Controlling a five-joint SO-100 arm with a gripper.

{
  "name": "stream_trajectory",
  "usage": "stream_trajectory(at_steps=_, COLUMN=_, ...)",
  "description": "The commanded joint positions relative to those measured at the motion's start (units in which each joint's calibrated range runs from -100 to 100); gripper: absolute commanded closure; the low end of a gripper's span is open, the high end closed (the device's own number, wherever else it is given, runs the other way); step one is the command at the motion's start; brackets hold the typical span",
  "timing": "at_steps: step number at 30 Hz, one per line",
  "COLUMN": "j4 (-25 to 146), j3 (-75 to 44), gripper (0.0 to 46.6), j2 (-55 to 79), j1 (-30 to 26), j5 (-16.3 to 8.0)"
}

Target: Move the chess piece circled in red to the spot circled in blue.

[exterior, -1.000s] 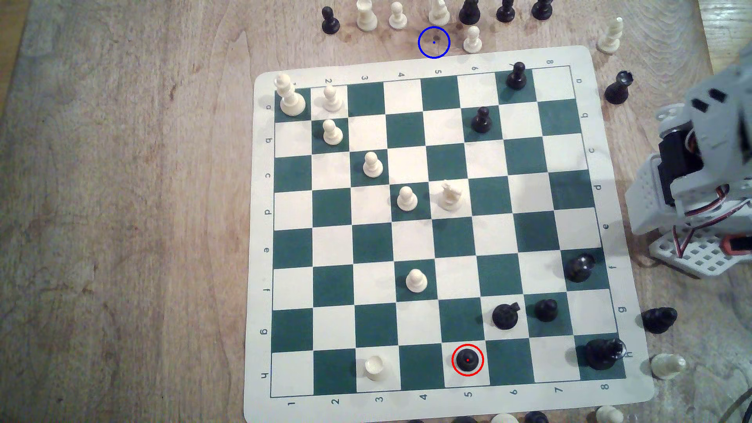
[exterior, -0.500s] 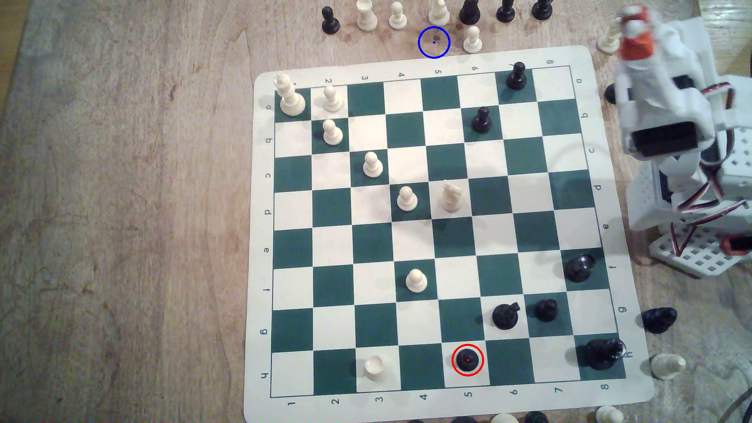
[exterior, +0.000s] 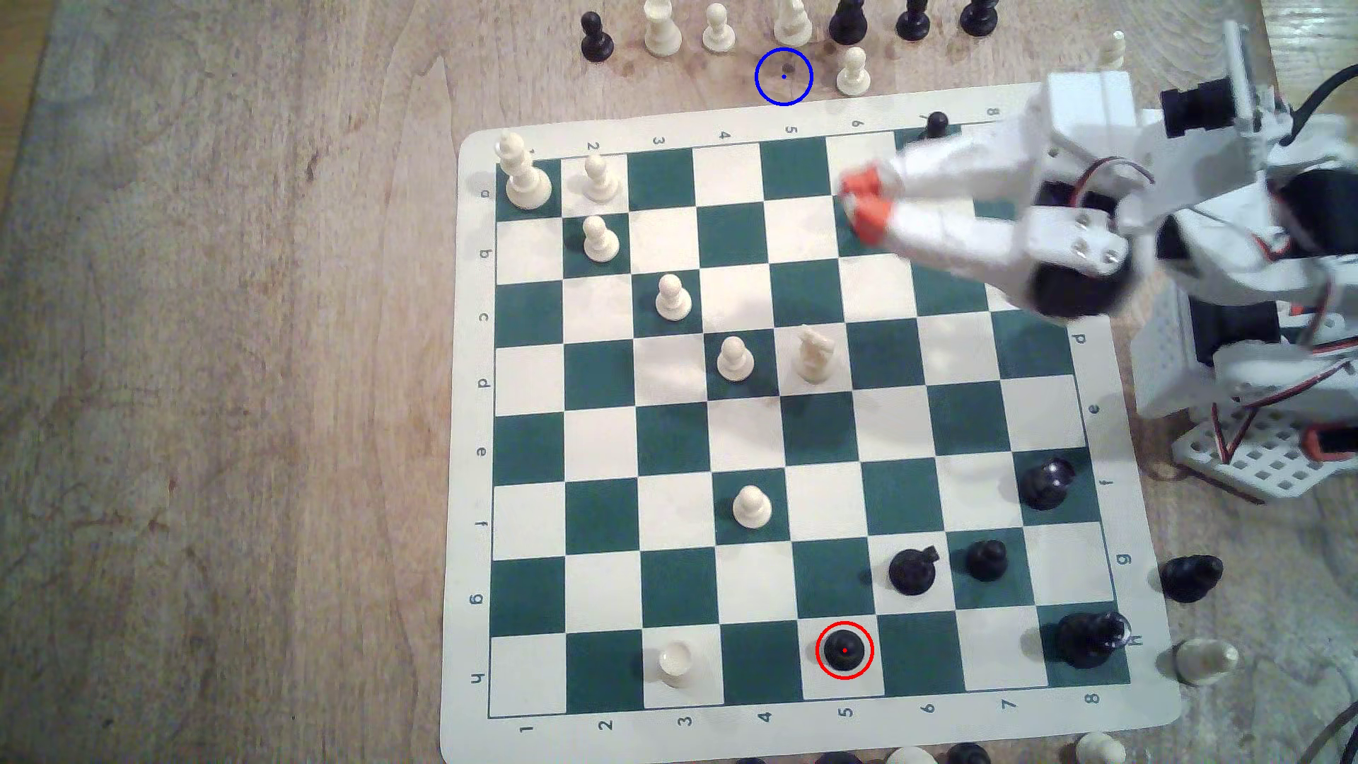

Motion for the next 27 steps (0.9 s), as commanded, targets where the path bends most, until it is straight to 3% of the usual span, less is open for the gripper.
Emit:
stream_trajectory(at_steps=1, j4=8.34, j3=-7.88, gripper=45.7, j2=4.39, j1=-6.76, j5=0.63)
stream_trajectory(at_steps=4, j4=11.21, j3=-11.06, gripper=39.3, j2=11.94, j1=-11.61, j5=0.68)
stream_trajectory(at_steps=9, j4=16.61, j3=-14.05, gripper=35.5, j2=21.36, j1=-18.10, j5=-0.20)
stream_trajectory(at_steps=17, j4=17.43, j3=-23.21, gripper=36.2, j2=47.00, j1=-25.61, j5=-0.49)
stream_trajectory(at_steps=21, j4=14.89, j3=-25.65, gripper=33.8, j2=56.08, j1=-27.25, j5=-0.49)
stream_trajectory(at_steps=27, j4=12.68, j3=-29.55, gripper=34.1, j2=66.02, j1=-28.50, j5=-0.49)
